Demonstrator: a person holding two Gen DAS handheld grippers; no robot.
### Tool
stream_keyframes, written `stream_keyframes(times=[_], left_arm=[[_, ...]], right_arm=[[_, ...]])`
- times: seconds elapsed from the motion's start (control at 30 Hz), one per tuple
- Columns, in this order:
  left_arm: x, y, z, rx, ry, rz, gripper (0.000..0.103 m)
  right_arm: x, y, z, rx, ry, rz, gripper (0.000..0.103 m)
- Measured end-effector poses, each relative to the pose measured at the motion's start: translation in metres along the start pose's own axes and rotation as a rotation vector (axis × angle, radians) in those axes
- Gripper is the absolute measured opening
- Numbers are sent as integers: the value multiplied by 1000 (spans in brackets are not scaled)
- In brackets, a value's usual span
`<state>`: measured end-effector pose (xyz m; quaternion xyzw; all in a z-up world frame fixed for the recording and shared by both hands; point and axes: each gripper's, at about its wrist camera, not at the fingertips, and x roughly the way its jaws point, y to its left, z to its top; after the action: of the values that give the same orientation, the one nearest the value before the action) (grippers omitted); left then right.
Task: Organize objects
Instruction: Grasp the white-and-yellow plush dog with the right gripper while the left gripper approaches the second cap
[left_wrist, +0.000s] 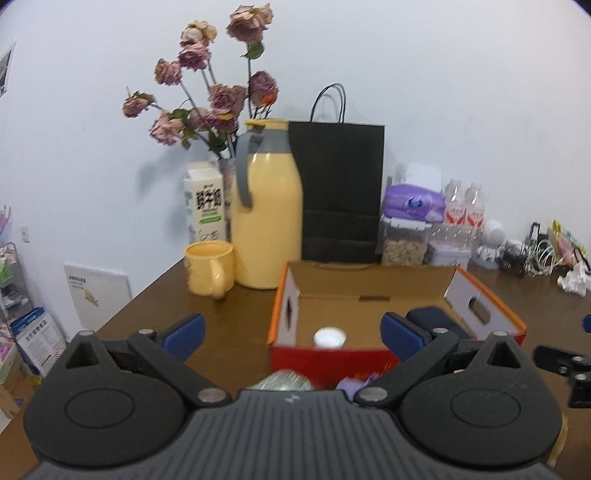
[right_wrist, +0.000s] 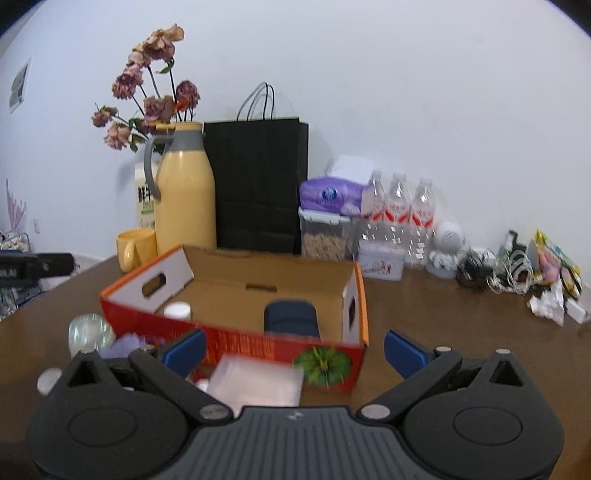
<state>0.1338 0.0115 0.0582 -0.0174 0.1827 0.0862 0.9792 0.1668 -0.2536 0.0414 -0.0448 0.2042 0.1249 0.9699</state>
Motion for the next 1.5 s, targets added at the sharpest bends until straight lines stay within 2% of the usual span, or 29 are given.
stream_keyframes(times=[0.23, 0.47, 0.73, 1.13, 1.3, 1.43, 1.5], left_arm=[[-9, 20, -31, 12, 65, 28, 103], [-16, 36, -66, -28, 137, 10, 103], [-19, 45, -79, -47, 181, 4, 103], [-8, 47, -86, -53, 220, 4, 103], [-4, 49, -87, -54, 236, 17, 103], [-1, 51, -88, -54, 249, 24, 103], [0, 51, -89, -54, 257, 20, 103]], right_arm=[[-19, -10, -37, 25, 63, -17, 103], [-27, -1, -70, 16, 101, -14, 103], [-21, 11, -89, 29, 134, -3, 103], [-15, 5, -83, 24, 116, -34, 103], [3, 5, -77, -13, 157, -64, 103], [18, 6, -70, -28, 169, -48, 103], [25, 6, -69, -20, 180, -12, 101]])
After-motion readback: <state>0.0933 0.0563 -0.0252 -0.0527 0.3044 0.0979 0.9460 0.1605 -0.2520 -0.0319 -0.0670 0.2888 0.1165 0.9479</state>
